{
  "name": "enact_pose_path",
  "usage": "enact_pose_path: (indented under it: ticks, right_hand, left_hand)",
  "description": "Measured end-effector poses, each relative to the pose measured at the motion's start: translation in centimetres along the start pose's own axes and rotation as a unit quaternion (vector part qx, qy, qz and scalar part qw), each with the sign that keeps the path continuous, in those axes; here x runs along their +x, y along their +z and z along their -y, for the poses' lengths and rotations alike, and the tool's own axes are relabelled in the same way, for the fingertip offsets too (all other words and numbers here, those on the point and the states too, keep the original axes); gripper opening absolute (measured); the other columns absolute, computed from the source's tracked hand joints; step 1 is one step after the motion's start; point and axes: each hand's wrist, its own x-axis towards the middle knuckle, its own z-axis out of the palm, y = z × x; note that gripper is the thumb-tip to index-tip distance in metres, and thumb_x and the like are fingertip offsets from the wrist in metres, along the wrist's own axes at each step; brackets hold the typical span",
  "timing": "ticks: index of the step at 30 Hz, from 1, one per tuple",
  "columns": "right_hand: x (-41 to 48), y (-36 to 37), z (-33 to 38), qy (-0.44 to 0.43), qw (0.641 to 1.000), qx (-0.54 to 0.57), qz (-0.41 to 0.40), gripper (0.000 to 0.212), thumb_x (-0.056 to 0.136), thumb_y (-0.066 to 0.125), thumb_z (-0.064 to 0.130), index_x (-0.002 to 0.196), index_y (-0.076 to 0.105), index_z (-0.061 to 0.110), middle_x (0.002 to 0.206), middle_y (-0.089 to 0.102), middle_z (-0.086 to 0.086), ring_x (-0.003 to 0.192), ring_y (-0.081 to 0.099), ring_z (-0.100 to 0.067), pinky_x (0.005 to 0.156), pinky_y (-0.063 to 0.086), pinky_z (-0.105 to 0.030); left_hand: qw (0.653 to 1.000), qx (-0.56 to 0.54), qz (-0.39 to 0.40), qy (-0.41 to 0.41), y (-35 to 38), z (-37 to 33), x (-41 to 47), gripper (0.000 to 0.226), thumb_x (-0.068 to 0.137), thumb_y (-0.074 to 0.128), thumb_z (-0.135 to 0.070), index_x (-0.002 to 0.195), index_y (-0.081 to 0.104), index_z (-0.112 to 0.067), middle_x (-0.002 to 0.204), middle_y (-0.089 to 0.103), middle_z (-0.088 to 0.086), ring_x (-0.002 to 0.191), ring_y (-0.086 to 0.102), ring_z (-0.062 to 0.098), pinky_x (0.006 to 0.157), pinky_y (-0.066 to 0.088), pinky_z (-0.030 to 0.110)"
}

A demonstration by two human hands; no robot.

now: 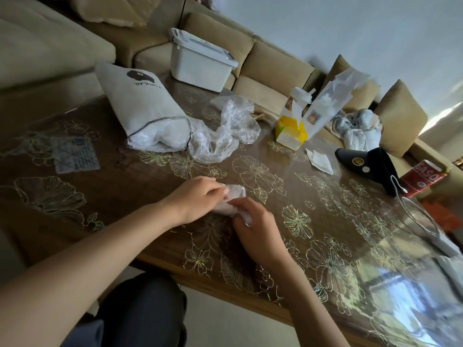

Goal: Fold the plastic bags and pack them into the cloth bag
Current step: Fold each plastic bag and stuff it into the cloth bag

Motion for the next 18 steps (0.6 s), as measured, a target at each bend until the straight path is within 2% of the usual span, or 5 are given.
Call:
enact_pose_path:
  ticks: [3,7,12,15,18]
  right_hand:
    - [1.8,-1.1,-0.2,0.074,0.995,0.066,0.026,0.023,0.086,0.053,0.001,0.095,0.062,0.021,0.075,0.059,0.013,0.062,0.052,0.005,0.059,0.038,-0.01]
    - [3.9,-2.2,-1.2,0.155,0.973,0.14,0.094,0.017,0.091,0.054,0.005,0.103,0.063,0.012,0.073,0.059,0.005,0.055,0.051,0.002,0.054,0.04,-0.014]
    - [5.0,-1.1,-2.5,0.16,0.98,0.117,-0.002,0.011,0.086,0.061,0.01,0.091,0.063,0.02,0.081,0.062,0.006,0.07,0.056,-0.008,0.062,0.043,-0.019]
    - [5.4,-0.1,-2.8,0.131,0.988,0.03,-0.075,0.011,0.084,0.065,0.015,0.094,0.065,0.019,0.086,0.059,0.009,0.074,0.053,-0.006,0.062,0.037,-0.008]
    - [5.6,0.7,-3.3,0.136,0.986,-0.051,-0.082,0.021,0.088,0.061,0.023,0.107,0.065,0.014,0.105,0.053,-0.002,0.095,0.051,-0.017,0.082,0.038,-0.02]
  left_hand:
    - [0.999,-0.048,-0.005,0.0,-0.7,0.3,-0.4,0.074,0.076,0.045,-0.076,0.09,0.069,-0.007,0.1,0.055,-0.003,0.097,0.046,0.006,0.071,0.031,0.01]
    - [0.999,-0.001,-0.045,0.002,-0.8,1.0,-0.2,0.038,0.087,0.06,-0.048,0.099,0.07,-0.014,0.098,0.068,-0.002,0.094,0.062,0.018,0.083,0.05,0.033]
    - [0.99,0.024,-0.137,-0.028,-0.1,0.6,1.2,0.041,0.096,0.048,-0.031,0.059,0.051,-0.014,0.055,0.047,0.002,0.058,0.048,0.022,0.057,0.034,0.033]
    - [0.972,0.1,-0.203,-0.061,0.6,0.1,2.1,0.029,0.097,0.048,-0.027,0.08,0.062,-0.009,0.074,0.063,0.007,0.074,0.06,0.026,0.069,0.046,0.035]
    - [0.949,0.188,-0.241,-0.082,1.3,-0.5,2.5,0.025,0.097,0.044,-0.025,0.103,0.061,-0.007,0.098,0.067,0.01,0.093,0.061,0.027,0.082,0.046,0.035]
